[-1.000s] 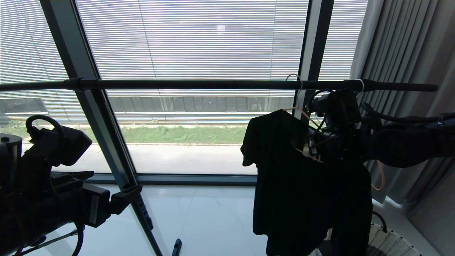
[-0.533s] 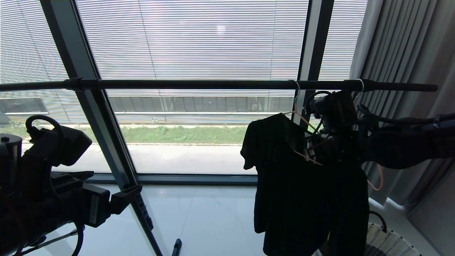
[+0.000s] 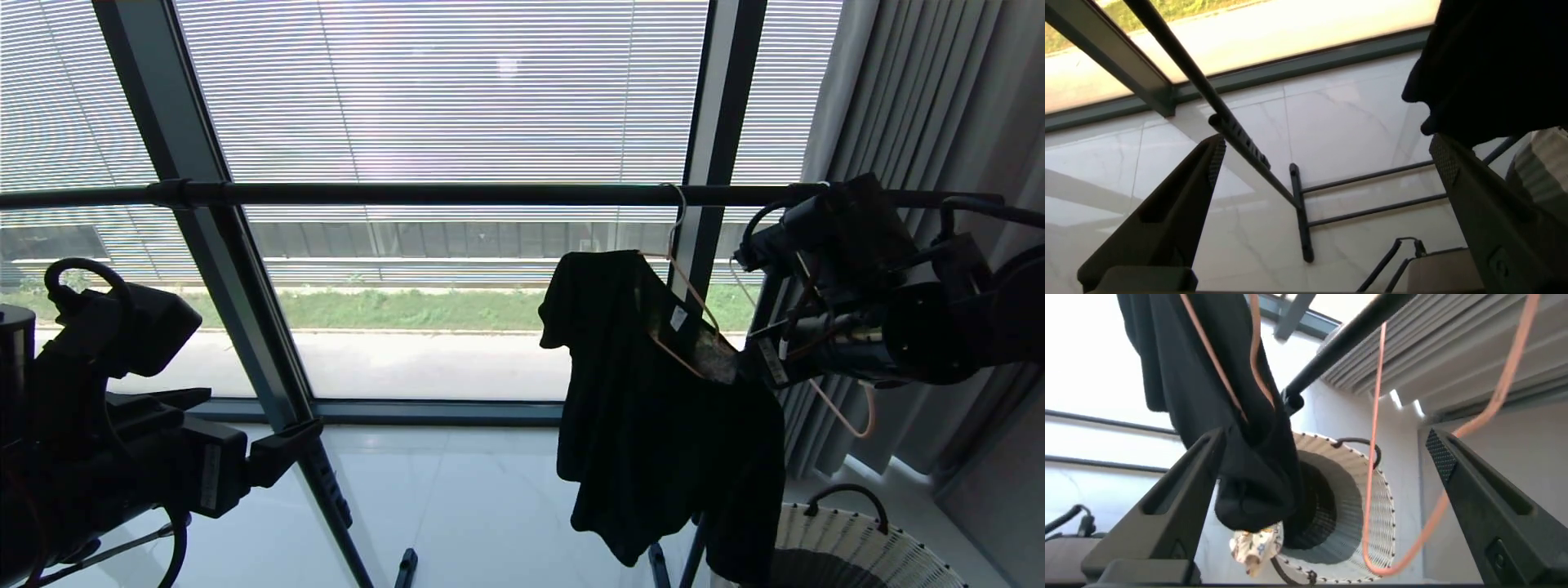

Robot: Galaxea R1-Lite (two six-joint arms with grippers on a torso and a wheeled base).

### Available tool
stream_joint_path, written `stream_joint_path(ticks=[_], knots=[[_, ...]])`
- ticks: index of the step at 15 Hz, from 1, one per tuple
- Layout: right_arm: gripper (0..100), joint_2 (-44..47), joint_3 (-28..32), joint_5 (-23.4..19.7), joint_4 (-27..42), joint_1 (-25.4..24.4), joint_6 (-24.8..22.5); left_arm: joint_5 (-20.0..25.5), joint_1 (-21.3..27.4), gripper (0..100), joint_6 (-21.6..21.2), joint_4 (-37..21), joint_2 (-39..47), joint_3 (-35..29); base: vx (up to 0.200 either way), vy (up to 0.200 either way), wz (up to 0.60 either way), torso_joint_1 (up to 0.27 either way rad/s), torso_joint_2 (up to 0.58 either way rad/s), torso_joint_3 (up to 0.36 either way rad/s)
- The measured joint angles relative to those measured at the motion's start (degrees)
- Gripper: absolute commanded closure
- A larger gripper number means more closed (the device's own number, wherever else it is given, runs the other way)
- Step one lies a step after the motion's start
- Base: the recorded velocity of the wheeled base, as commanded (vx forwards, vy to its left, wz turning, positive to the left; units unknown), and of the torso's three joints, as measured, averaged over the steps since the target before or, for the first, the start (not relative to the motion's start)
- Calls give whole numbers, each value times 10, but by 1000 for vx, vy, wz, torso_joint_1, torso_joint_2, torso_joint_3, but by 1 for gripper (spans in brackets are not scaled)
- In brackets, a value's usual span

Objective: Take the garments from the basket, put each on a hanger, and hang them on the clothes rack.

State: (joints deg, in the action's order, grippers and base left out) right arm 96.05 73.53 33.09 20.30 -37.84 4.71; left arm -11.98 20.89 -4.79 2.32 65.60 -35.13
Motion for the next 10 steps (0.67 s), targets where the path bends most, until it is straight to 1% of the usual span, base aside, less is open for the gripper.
stream_joint_path(ticks=[2, 3, 6, 10], knots=[[0, -42, -2, -31, 7, -1, 1, -2, -2, 0, 0, 13, -2, 3, 0, 0, 0, 0, 0, 0], [0, -60, -9, -33, 10, -2, 0, -9, -5, 0, 0, 16, -2, 3, 0, 0, 0, 0, 0, 0], [0, -104, -43, -33, 34, 0, -1, -38, -9, 0, 1, 16, -4, 5, -200, 0, 0, 7, 4, -1], [0, -135, -63, -30, 36, 3, -2, -40, -12, 0, 1, 16, -15, 14, -200, 0, 0, -3, 2, 2]])
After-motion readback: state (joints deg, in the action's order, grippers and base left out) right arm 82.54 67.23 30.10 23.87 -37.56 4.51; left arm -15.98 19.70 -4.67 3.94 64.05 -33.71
